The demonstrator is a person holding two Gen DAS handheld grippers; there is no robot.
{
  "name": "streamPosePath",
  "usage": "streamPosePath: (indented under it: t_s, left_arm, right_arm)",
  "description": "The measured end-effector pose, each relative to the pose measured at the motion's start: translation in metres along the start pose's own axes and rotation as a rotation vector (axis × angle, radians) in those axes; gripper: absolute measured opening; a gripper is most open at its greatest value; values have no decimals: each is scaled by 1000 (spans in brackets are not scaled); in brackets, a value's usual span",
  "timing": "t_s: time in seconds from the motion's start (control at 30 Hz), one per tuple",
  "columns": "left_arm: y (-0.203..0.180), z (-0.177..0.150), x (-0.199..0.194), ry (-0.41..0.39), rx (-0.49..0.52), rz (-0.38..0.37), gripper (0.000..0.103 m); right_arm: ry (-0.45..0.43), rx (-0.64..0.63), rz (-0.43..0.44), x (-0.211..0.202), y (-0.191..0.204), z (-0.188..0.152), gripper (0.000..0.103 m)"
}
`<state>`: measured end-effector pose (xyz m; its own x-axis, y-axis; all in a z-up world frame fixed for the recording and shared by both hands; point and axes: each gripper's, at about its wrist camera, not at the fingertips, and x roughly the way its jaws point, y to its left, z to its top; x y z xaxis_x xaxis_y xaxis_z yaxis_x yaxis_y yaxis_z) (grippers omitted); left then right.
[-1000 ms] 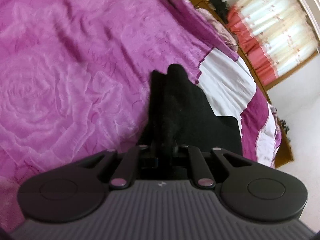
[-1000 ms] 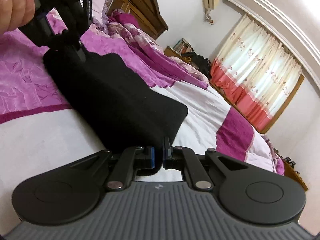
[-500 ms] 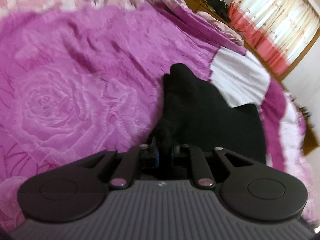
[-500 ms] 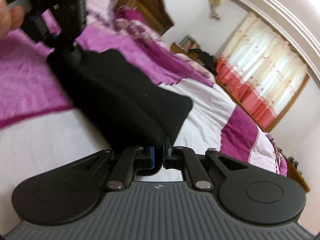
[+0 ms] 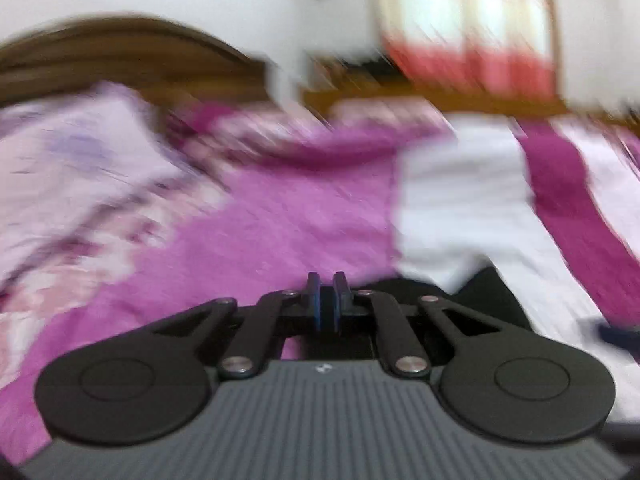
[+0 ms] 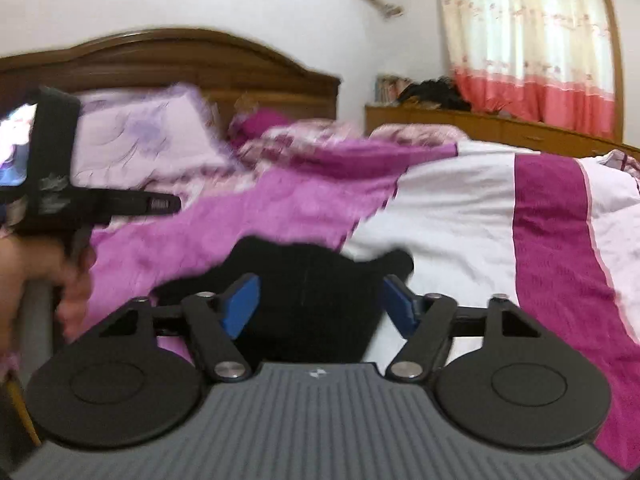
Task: Fold small clothes
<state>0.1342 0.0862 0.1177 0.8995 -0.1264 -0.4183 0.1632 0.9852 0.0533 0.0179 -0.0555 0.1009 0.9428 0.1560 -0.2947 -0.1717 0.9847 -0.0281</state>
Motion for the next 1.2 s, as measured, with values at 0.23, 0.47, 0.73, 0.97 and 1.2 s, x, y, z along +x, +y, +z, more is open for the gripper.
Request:
streamPosePath:
  t_s: [0.23, 0.47, 0.73, 0.97, 1.2]
  left_arm:
    - [-12, -24, 71, 303, -47, -64, 4]
    - [-10, -30, 63, 284, -29, -78, 4]
    - [-14, -31, 63, 285, 26, -74, 4]
    - [-15, -35, 65, 288, 62, -60, 4]
    - [-19, -40, 59, 263, 97, -46, 4]
  right_arm:
    - [273, 96, -26, 85, 25, -49, 30]
    - [271, 361, 76, 69, -17, -20, 31]
    - [261, 232, -132, 137, -41, 25, 31]
    - [455, 172, -143, 234, -69, 34, 31]
    - [451, -20, -233, 261, -54, -1, 30]
